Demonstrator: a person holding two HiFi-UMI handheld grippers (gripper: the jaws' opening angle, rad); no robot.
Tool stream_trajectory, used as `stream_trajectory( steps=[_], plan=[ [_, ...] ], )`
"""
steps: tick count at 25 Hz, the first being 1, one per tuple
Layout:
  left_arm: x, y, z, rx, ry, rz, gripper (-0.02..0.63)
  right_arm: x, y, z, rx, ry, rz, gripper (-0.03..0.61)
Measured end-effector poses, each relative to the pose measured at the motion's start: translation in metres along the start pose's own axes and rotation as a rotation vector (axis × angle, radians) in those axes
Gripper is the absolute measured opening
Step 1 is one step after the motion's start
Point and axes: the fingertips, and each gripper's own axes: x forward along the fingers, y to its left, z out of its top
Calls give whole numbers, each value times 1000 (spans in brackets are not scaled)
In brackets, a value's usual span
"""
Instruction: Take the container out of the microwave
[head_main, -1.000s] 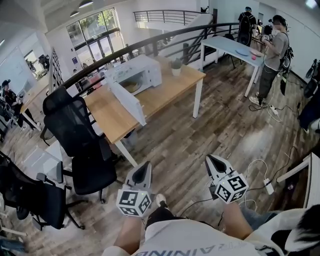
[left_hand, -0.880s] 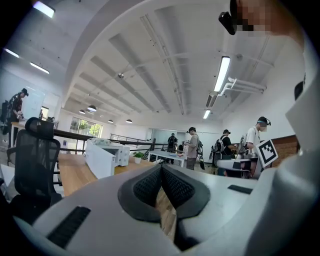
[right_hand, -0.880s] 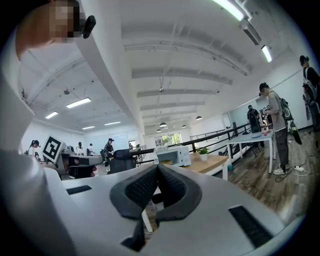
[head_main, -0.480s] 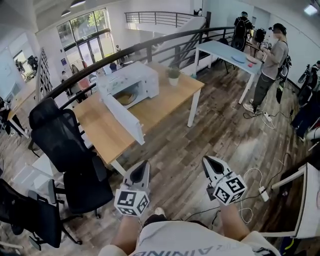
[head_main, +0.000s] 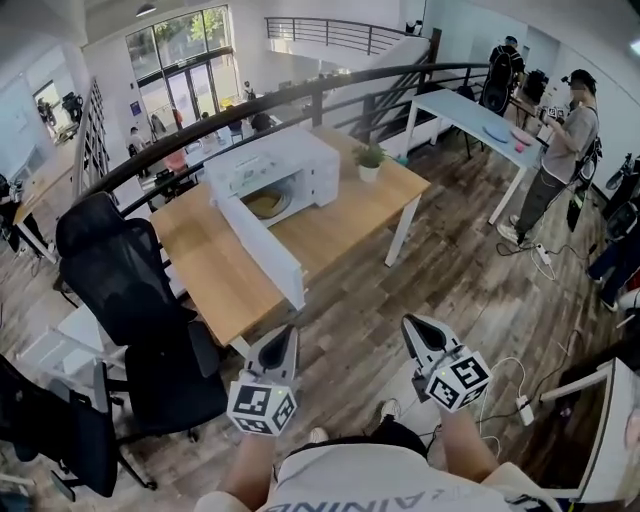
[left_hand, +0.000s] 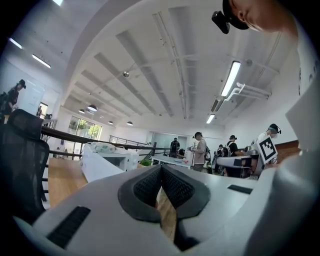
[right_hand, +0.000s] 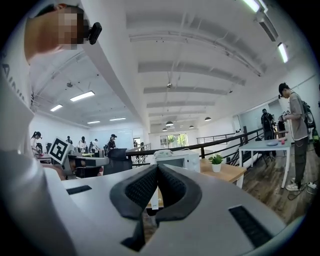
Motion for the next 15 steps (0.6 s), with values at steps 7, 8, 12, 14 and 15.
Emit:
stream_trajectory(
  steps=[7,8,12,14,15],
  plan=[
    [58,11,-1,5,5,79,31,53,-56,-4,5,13,85,21],
    [70,8,0,9,6,90,31,58,-69,-3,7,10,96,23],
    [127,-12,3,36,4,124,31,76,-139,4,35,1,116,21],
    [157,-24,3,45,7,150,31,81,-174,5,44,0,131,21],
    [172,-31,2,53,8,164,31,81,-192,4,46,3,137,22]
  ],
)
